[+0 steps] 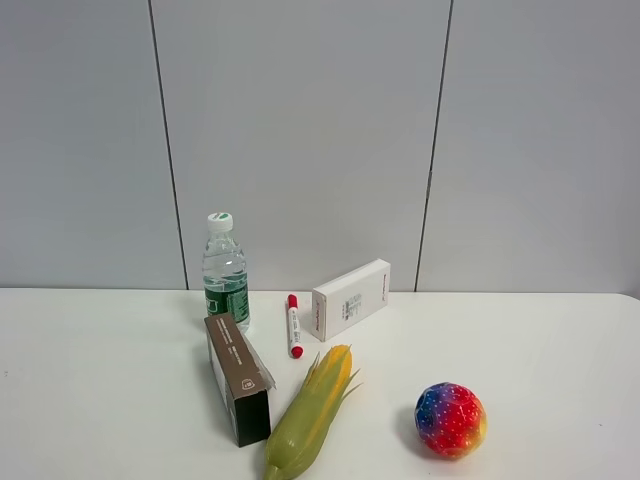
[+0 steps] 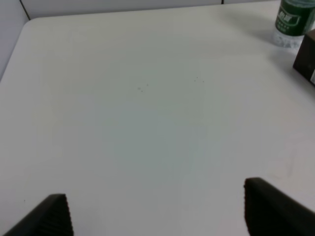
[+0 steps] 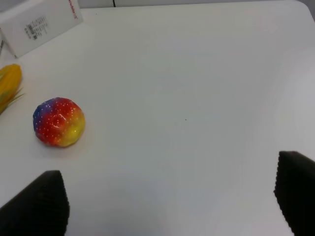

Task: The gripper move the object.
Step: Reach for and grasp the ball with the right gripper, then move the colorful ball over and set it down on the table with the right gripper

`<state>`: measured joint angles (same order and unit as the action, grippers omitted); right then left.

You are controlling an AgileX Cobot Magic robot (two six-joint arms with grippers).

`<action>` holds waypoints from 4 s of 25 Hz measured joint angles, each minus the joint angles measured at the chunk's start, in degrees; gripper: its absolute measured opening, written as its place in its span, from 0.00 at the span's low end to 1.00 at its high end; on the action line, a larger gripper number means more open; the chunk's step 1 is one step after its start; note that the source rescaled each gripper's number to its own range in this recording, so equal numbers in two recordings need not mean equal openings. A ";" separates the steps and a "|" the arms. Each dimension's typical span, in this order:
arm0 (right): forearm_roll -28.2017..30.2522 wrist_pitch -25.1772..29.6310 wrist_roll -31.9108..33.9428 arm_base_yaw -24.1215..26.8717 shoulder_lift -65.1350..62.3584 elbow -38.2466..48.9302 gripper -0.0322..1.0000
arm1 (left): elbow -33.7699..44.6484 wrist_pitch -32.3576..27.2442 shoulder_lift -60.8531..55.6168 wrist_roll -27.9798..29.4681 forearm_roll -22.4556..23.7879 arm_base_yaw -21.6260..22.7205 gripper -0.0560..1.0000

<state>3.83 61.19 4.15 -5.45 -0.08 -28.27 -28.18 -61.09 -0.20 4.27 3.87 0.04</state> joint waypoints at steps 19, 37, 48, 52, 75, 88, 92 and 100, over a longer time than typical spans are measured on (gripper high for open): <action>-33.29 -0.98 -13.13 -0.18 48.45 -25.69 1.00 | 0.00 0.00 0.00 0.04 0.00 0.00 1.00; -11.07 -13.98 0.69 -18.59 86.47 -25.69 1.00 | 0.00 0.00 0.00 0.05 0.00 0.00 1.00; -1.23 -19.32 10.74 -21.28 99.57 -28.16 1.00 | 0.00 0.00 0.00 0.05 0.00 0.00 1.00; -0.04 -20.26 11.15 -21.28 101.32 -30.48 1.00 | 0.00 0.00 0.00 0.01 0.00 0.00 1.00; 0.35 -24.92 11.04 -21.30 110.69 -30.75 0.81 | 0.00 0.00 0.00 0.01 0.00 0.00 1.00; 0.41 -24.46 9.62 -21.42 110.64 -30.75 0.03 | 0.00 0.00 0.00 0.01 0.00 0.00 1.00; -0.45 -20.73 8.14 -22.92 108.08 -31.78 0.03 | 0.00 0.00 0.00 0.01 0.00 0.00 1.00; -10.48 -9.04 -2.76 -33.19 96.49 -49.31 0.03 | 0.00 0.00 0.00 0.01 0.00 0.00 1.00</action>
<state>-6.65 52.15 1.39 -38.64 96.41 -77.58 -28.18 -61.09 -0.20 4.28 3.87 0.04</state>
